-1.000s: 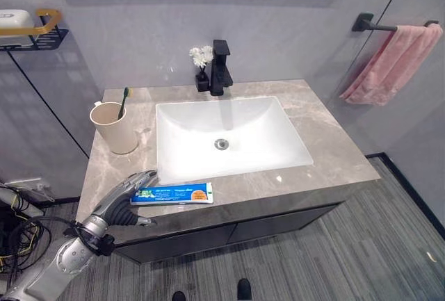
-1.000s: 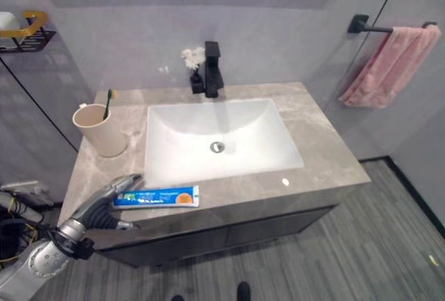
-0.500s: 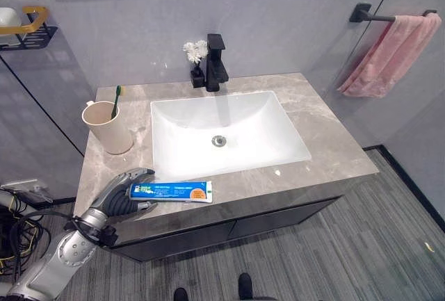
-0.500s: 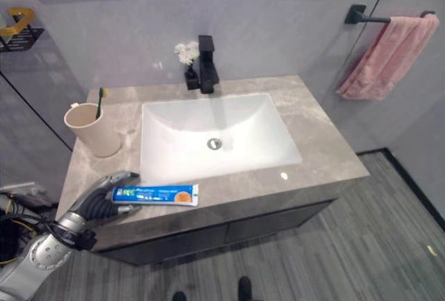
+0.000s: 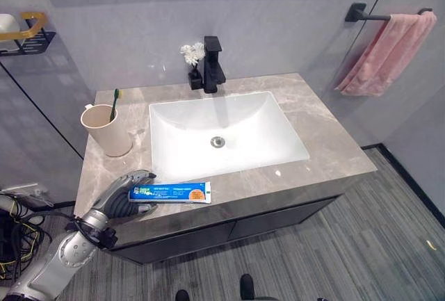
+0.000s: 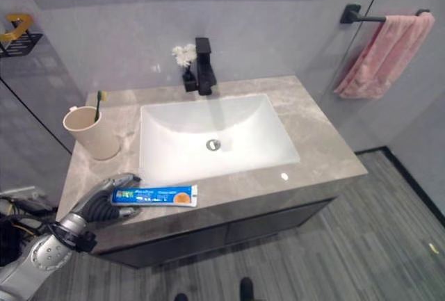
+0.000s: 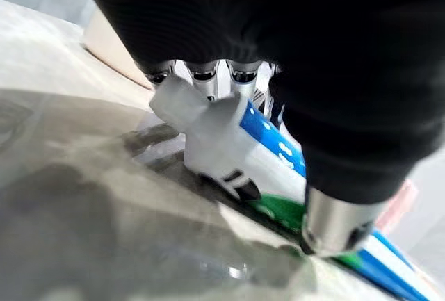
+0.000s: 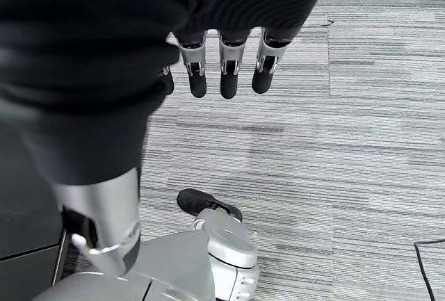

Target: Put brush and paste in cup on sink, flatten towel.

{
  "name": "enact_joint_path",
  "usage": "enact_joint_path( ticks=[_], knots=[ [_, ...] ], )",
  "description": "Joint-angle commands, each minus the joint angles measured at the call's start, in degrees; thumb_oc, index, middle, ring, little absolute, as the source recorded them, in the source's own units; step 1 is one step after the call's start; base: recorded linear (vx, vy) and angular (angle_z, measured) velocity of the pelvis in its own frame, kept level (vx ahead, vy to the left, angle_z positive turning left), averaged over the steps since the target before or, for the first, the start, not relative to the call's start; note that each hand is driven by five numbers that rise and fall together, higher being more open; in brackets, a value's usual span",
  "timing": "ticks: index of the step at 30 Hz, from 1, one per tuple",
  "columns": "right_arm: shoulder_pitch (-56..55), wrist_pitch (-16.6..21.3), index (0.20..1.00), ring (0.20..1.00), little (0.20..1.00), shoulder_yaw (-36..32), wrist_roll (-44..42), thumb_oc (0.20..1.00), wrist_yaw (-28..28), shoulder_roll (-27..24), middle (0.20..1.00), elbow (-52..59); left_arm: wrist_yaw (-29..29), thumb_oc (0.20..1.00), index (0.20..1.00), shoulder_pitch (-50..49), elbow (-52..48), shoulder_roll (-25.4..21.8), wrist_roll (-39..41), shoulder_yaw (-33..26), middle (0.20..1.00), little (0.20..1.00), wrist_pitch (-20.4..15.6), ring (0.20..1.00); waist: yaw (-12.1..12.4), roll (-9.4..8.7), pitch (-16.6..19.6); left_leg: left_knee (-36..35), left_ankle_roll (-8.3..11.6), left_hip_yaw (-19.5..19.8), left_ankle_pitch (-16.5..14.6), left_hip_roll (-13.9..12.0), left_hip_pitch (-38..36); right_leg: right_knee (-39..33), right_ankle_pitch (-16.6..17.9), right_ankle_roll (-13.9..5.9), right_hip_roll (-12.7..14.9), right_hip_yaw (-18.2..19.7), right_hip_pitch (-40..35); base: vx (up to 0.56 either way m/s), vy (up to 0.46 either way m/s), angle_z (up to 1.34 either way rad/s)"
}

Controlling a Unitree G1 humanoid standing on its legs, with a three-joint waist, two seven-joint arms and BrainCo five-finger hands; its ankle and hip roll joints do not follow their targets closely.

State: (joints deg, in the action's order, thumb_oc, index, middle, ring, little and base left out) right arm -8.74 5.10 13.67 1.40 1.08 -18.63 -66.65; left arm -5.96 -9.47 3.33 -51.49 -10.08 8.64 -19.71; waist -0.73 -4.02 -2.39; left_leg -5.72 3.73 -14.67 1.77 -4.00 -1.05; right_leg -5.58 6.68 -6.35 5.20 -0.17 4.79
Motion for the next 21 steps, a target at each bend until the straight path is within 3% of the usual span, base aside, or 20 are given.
enact_joint_path(
  ticks=[1,21],
  knots=[
    [3.3,1.0,1.0,1.0,1.0,2.2,0.8,1.0,0.6,-1.9,1.0,-0.8,2.6,0.57,0.57,0.4,1.6,0.2,-0.8,3.4,0.57,0.57,-0.1,0.57,-0.9,0.01,-1.7,0.7,-0.69,0.7,-5.0,0.3,-4.4,0.6,0.4,-4.89,3.0,-1.3,-2.4,0.0,0.0,0.0],
    [1.4,1.5,1.0,1.0,1.0,0.1,0.4,1.0,1.2,-4.4,1.0,0.1,5.2,0.523,0.523,4.1,3.2,-2.3,-4.3,10.4,0.523,0.523,-0.8,0.523,-2.6,1.85,-4.5,0.7,-0.33,0.9,-4.0,0.5,-1.6,0.6,0.8,-4.69,3.1,-1.3,0.1,-0.01,0.0,0.0]
  ],
)
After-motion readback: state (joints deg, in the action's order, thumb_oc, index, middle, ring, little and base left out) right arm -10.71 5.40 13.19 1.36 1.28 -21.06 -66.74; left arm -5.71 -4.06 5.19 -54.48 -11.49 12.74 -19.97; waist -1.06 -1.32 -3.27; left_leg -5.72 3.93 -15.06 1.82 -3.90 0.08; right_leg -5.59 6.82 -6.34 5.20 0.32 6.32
